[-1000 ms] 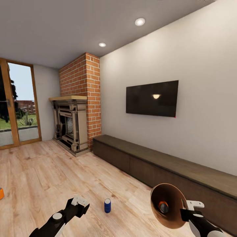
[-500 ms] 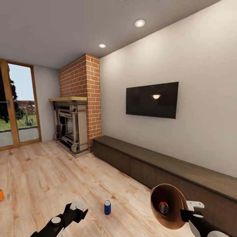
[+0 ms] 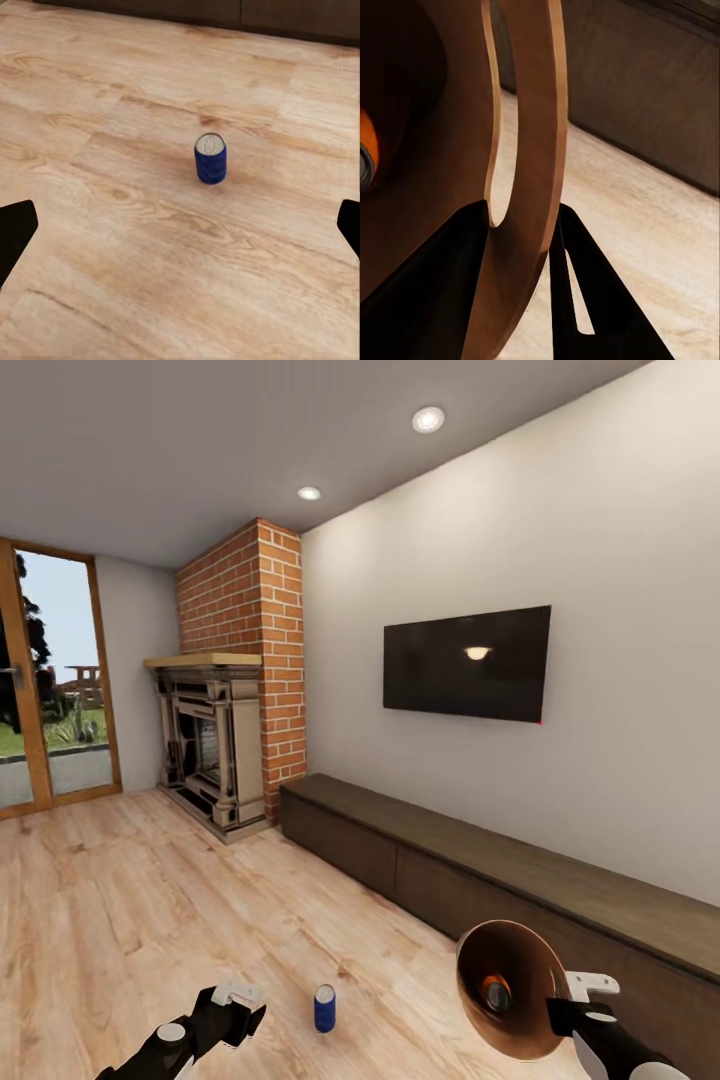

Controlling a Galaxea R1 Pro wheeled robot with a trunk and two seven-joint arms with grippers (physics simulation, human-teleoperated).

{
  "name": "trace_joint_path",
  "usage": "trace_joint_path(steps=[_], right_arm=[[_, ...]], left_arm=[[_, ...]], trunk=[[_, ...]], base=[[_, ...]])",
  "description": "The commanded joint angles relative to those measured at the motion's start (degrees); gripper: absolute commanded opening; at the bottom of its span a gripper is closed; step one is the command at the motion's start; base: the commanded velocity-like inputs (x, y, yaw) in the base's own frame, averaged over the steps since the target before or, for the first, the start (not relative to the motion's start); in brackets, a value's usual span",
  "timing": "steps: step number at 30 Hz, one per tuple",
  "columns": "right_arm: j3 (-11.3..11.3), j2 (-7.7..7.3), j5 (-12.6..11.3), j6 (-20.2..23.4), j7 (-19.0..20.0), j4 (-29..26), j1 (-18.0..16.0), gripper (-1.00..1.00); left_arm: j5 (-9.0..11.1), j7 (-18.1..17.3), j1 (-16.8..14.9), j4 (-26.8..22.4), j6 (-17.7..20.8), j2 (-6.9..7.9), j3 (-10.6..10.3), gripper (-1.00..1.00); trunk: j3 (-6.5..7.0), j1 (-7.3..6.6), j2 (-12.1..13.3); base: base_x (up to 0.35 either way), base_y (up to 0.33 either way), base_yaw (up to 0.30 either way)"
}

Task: Put the three can of soda from the living room inside the tash can in the kitchen.

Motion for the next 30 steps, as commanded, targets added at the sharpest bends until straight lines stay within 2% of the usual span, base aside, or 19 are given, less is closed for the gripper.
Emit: trace_joint_path(steps=[1, 7, 18, 25, 29, 30], right_arm=[[-0.5, 0.00, 0.0, 0.0, 0.2, -0.2, 0.0, -1.00], [-0.5, 0.00, 0.0, 0.0, 0.2, -0.1, 0.0, -1.00], [-0.5, -0.08, 0.0, 0.0, 0.2, -0.1, 0.0, -1.00], [-0.6, -0.21, 0.0, 0.2, 0.5, -0.1, 0.0, -1.00], [-0.6, -0.70, 0.1, 5.5, 5.5, -0.6, -0.3, -1.00], [-0.6, -0.91, 0.2, 9.8, 7.0, -1.0, -0.5, -1.00]], left_arm=[[0.0, 0.0, 0.0, 0.1, 0.0, -0.02, 0.0, 1.00], [0.1, 0.0, 0.1, 0.0, -0.1, 0.01, 0.0, 1.00], [0.3, 0.0, 0.1, 0.0, -0.2, -0.05, 0.0, 1.00], [1.9, -0.1, 0.1, 0.1, -0.2, -0.05, -0.1, 1.00], [2.2, 0.0, 0.0, 0.0, 0.0, -0.05, 0.0, 1.00], [2.3, 0.0, 0.0, 0.0, 0.1, -0.05, 0.0, 1.00]], trunk=[[0.01, 0.00, 0.0], [0.01, 0.00, 0.0], [0.01, 0.00, 0.0], [-1.24, 1.53, -2.8], [-1.96, 2.41, -4.4], [-2.14, 2.63, -4.8]], base=[[0.315, 0.000, 0.000], [0.289, 0.000, 0.000], [0.045, 0.000, 0.000], [0.001, 0.000, 0.000], [0.000, 0.000, 0.000], [0.000, 0.000, 0.000]])
